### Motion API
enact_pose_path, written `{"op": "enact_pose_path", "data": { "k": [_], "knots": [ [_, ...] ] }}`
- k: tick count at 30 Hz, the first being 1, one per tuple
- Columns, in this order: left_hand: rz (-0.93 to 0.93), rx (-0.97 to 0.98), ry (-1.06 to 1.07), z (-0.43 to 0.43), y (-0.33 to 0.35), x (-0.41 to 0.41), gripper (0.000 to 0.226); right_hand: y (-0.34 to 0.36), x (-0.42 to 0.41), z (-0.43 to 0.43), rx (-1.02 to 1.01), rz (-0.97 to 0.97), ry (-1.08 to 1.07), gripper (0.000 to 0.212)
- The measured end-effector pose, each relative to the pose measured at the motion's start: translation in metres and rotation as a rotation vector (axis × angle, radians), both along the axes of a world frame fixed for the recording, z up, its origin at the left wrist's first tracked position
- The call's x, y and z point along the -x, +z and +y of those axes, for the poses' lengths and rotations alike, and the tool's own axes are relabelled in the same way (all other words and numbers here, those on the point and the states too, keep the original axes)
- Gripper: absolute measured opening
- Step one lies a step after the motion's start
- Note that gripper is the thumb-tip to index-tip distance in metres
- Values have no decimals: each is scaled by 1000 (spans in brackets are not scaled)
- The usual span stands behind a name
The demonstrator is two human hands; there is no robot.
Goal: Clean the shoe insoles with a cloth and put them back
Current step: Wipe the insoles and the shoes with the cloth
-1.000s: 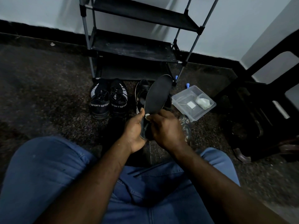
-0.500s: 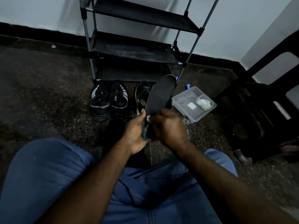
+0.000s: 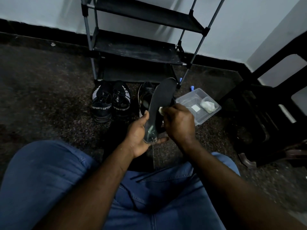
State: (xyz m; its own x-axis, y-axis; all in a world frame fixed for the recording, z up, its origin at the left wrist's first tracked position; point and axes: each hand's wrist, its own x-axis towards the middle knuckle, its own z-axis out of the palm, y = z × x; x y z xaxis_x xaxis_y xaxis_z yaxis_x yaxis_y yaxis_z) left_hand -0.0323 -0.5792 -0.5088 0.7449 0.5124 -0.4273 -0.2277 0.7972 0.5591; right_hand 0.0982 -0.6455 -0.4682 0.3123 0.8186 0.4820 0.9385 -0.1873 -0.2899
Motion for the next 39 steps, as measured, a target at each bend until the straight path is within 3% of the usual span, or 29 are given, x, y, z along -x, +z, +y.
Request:
{"op": "enact_pose_path", "data": {
  "k": [2,5,8,11,14,18,21,24,27,30,34,39],
  "knots": [
    [23,-3,6,-1,4,0,42,-1,4,-1,7,3,10,14],
    [28,19,31,1,6,1,54,-9,27,-10,26,-28,204,21],
    [45,35,56,3,3,-1,57,-15,29,-16,71,-155,296,24],
    [18,47,25,1,5,1,51,-12,5,-8,46,-215,141,21],
    [38,-19,21,-2,8,1,40,-5,-13,-3,24,-135,-31,24],
    [17,40,5,-2,13,0,51,-12,7,-10,41,-92,76,27],
    [0,62,12,0,12,1,58,-16,24,-16,83,-178,159,28],
    [12,53,3,-1,10,3,52,-9,10,-13,86,-229,45,25],
    [41,2,28,-4,13,4,40,-4,-4,-8,73,-105,-111,26],
    [59,-10,44,-3,16,4,41,-9,8,-11,83,-59,-40,31],
    [84,-8,49,2,15,3,42,-18,23,-19,141,-160,116,25],
    [87,-13,48,-4,16,5,45,-14,4,-14,67,-95,-73,29]
  ]
}}
